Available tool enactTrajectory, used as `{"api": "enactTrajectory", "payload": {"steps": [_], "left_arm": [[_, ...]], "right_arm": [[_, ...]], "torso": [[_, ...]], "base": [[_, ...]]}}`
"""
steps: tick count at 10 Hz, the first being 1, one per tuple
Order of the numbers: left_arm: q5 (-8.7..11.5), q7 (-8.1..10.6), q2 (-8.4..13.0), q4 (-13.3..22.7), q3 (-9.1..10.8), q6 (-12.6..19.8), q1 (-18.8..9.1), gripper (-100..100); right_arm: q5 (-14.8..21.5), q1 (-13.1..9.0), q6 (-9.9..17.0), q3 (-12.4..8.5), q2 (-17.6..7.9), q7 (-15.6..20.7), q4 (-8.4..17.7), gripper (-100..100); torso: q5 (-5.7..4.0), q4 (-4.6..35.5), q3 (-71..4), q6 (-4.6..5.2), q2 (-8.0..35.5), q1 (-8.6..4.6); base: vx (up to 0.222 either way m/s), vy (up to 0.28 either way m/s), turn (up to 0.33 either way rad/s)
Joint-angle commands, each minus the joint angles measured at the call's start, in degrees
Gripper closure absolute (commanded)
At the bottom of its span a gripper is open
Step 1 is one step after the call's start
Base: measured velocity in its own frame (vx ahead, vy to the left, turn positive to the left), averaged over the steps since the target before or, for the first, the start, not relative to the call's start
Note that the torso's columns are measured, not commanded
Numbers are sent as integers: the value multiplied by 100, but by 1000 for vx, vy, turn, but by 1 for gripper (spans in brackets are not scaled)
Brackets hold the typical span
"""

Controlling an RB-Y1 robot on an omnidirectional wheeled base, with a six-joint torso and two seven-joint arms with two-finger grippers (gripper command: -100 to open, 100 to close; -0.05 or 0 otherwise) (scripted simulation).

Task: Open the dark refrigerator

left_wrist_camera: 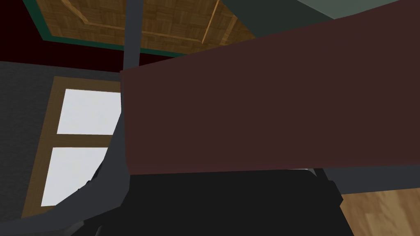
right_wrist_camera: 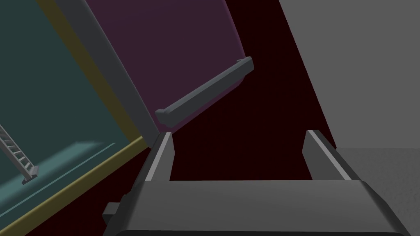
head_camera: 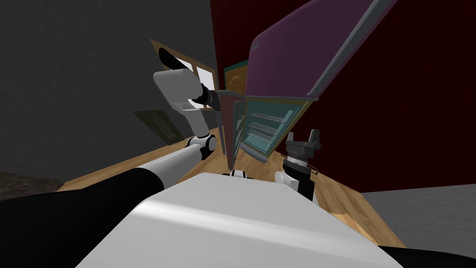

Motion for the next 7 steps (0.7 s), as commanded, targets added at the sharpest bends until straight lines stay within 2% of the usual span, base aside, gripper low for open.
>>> {"api": "enactTrajectory", "payload": {"steps": [1, 3, 7], "left_arm": [[-44, 72, 23, -24, -2, 180, -166, -100], [-41, 119, 82, -81, 40, 425, -349, -100], [-37, 189, 171, -165, 103, 793, -622, -100]], "right_arm": [[0, 0, 0, 0, 0, 0, 0, 0], [0, 1, 0, 0, 0, 0, 0, 0], [0, 0, 0, 0, 0, 0, 0, 0]], "torso": [[0, -8, -4, 6, -9, -3], [7, 7, 12, -25, 35, 29], [-19, 52, -7, -20, 60, -12]], "base": [[-8, 27, 46], [22, 44, 20], [31, 18, 3]]}}
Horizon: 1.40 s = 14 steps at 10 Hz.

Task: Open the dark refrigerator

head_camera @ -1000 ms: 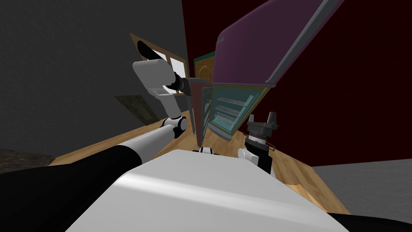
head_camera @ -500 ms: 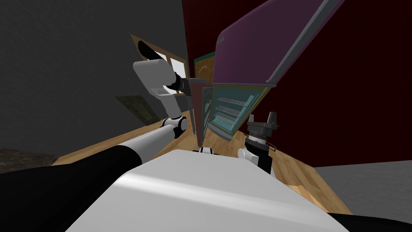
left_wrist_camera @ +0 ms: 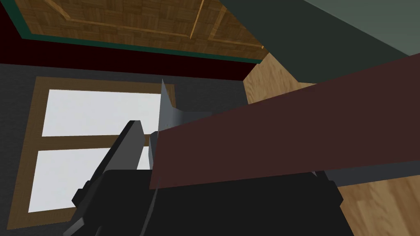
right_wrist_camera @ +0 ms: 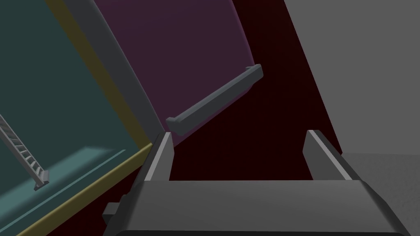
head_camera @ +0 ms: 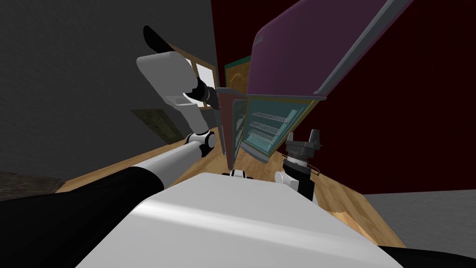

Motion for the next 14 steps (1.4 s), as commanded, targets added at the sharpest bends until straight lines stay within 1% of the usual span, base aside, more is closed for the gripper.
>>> {"api": "enactTrajectory", "payload": {"steps": [1, 2, 3, 12, 13, 14], "left_arm": [[-50, 180, 42, -93, 59, 67, -236, -100], [-50, 180, 42, -93, 59, 67, -236, -100], [-49, 203, 72, -121, 80, 189, -327, -100], [-49, 203, 72, -121, 80, 189, -327, -100], [-17, 192, 102, 87, 88, 401, -355, -100], [-18, 218, 132, 174, 90, 405, -444, -100]], "right_arm": [[0, 0, 0, 0, 0, 0, 0, 0], [0, 0, 0, 0, 0, 0, 0, 0], [0, -1, 0, 0, 0, 0, 0, 0], [0, 0, 0, 0, 0, 0, 0, 0], [0, 0, 0, 0, 0, 0, 0, 0], [0, -1, 0, 0, 0, 0, 0, 0]], "torso": [[-6, 15, 4, -3, 13, -4], [-7, 15, 8, -1, 18, -13], [1, 2, 14, 0, 7, -11], [-7, 4, 33, 8, 4, -8], [-3, -3, 40, 5, 4, -4], [4, -16, 47, -4, 22, 10]], "base": [[24, 22, 4], [12, 18, 7], [10, 14, -11], [5, 0, 1], [-27, 39, 46], [-35, 50, 16]]}}
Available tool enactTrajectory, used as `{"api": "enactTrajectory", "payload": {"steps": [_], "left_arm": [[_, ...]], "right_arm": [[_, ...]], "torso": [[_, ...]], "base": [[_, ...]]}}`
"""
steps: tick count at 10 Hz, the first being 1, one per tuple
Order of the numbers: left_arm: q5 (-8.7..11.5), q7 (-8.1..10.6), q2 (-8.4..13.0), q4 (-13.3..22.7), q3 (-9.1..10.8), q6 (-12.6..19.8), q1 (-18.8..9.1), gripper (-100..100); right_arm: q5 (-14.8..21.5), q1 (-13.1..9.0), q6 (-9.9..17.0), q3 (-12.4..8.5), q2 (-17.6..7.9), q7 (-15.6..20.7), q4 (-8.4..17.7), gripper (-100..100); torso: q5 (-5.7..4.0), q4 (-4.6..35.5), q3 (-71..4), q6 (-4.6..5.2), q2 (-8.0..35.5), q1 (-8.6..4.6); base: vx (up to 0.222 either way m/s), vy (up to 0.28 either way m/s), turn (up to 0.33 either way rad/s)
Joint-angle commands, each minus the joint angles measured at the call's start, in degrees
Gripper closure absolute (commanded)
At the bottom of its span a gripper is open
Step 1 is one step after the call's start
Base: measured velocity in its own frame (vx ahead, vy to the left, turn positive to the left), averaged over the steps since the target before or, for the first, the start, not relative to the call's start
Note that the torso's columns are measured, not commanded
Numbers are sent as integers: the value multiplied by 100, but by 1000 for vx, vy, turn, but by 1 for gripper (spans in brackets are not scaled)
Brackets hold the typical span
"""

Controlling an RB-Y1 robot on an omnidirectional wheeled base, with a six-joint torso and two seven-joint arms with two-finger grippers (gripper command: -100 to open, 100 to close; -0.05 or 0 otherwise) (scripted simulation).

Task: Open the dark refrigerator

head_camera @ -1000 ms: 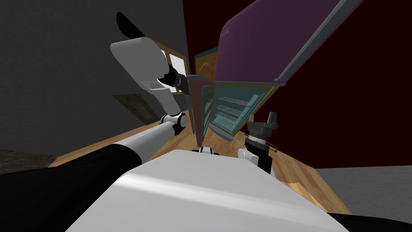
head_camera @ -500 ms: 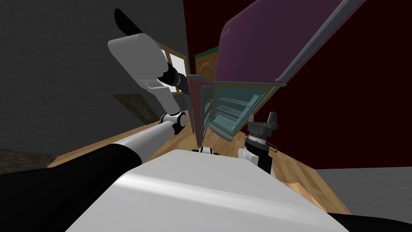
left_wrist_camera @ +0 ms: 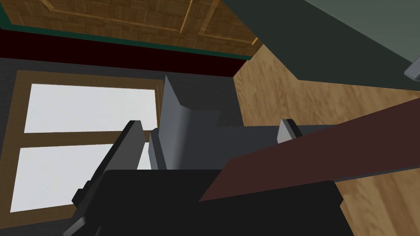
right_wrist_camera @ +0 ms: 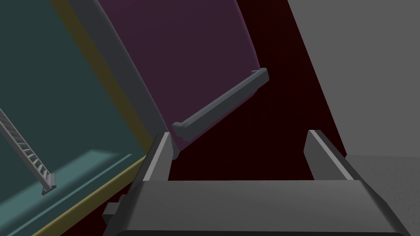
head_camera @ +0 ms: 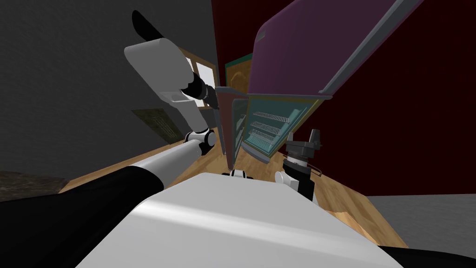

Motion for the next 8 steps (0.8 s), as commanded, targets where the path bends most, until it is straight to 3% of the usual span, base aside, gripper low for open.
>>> {"api": "enactTrajectory", "payload": {"steps": [1, 8], "left_arm": [[-4, 68, 74, 175, 12, -19, -219, -100], [-9, 173, 194, 524, 20, 0, -577, -100]], "right_arm": [[0, 0, 0, 0, 0, 0, 0, 0], [0, 0, 0, 0, 0, 0, 0, 0]], "torso": [[4, -2, 5, -6, 17, 8], [-9, 48, 13, -6, 29, -15]], "base": [[-14, 38, -6], [-8, 18, 4]]}}
